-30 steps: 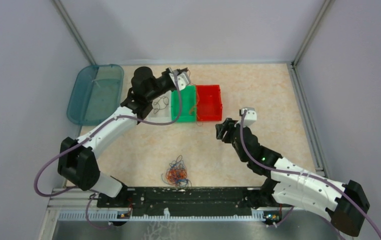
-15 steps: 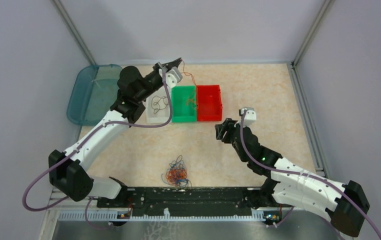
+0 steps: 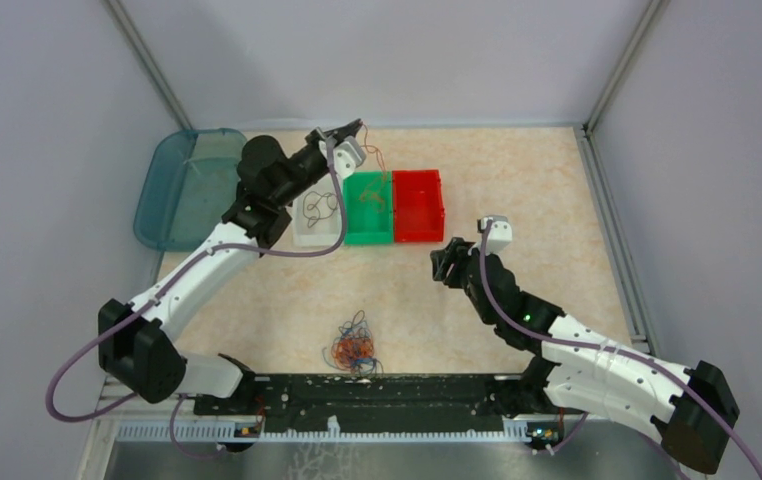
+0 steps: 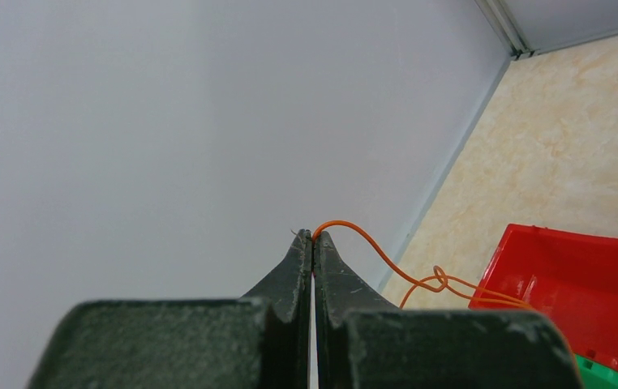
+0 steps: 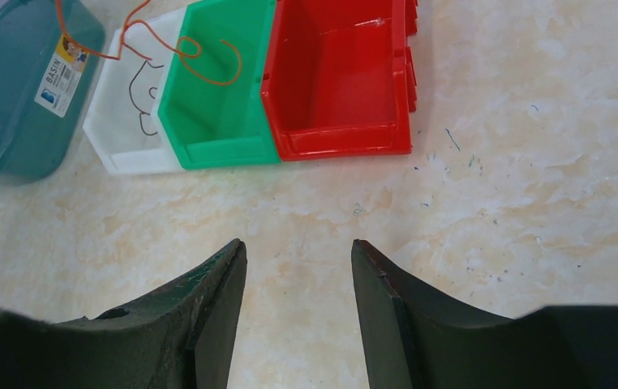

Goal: Untangle the cables

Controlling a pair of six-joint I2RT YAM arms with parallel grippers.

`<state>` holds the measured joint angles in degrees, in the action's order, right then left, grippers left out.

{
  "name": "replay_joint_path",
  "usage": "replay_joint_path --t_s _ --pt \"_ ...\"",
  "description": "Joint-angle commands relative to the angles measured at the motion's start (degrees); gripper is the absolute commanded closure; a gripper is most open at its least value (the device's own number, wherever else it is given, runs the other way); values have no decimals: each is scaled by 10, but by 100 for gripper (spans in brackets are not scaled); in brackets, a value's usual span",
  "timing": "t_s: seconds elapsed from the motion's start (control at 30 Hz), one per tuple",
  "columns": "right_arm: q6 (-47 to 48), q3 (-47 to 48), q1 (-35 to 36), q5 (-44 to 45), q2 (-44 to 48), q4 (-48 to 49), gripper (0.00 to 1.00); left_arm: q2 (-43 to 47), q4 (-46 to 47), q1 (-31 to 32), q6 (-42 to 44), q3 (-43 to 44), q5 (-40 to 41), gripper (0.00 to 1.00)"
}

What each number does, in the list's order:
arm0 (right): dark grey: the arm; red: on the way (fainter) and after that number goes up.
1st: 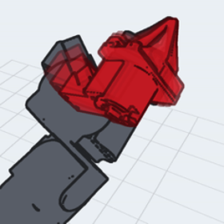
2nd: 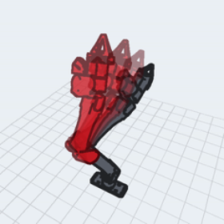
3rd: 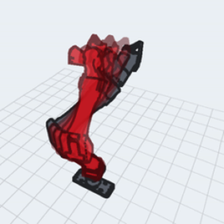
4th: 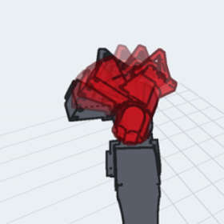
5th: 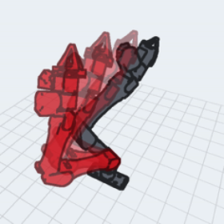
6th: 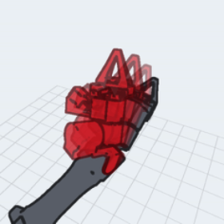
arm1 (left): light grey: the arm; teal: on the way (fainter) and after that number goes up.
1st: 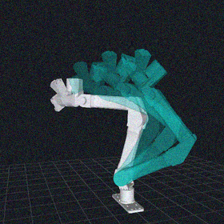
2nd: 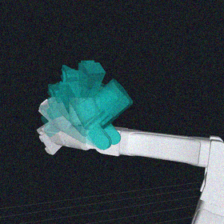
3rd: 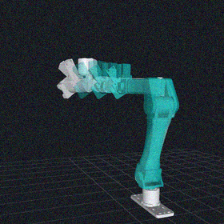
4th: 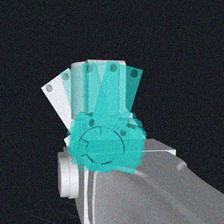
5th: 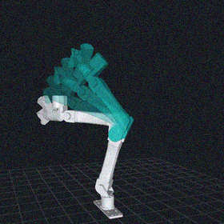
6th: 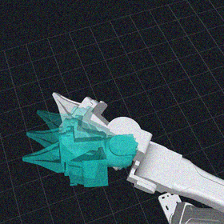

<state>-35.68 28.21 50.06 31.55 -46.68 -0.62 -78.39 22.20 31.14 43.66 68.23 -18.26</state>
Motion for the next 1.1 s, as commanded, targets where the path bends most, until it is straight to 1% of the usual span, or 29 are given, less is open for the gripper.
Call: replay_joint_path --t_s 0.0,0.1,0.27,0.57,0.67,0.73,0.83,1.07 --pt "-1 28 -4 -2 1 14 49 -7 17 3 17 -14 14 100" --pt "1 27 -4 1 -1 19 49 -24 29 2 37 -28 12 100" --pt "5 22 -5 6 1 22 50 -78 71 -2 124 -52 17 100" --pt "13 16 -5 15 18 12 52 -173 89 2 179 -17 72 100" --pt "11 14 -7 14 20 11 52 -190 74 4 192 -7 89 100" --pt "9 13 -8 15 21 8 52 -194 55 4 184 -7 90 100" --pt "7 13 -8 16 25 4 52 -195 -3 8 159 -6 78 100" --pt "4 14 -9 24 38 -9 52 -220 -104 20 137 0 96 100"
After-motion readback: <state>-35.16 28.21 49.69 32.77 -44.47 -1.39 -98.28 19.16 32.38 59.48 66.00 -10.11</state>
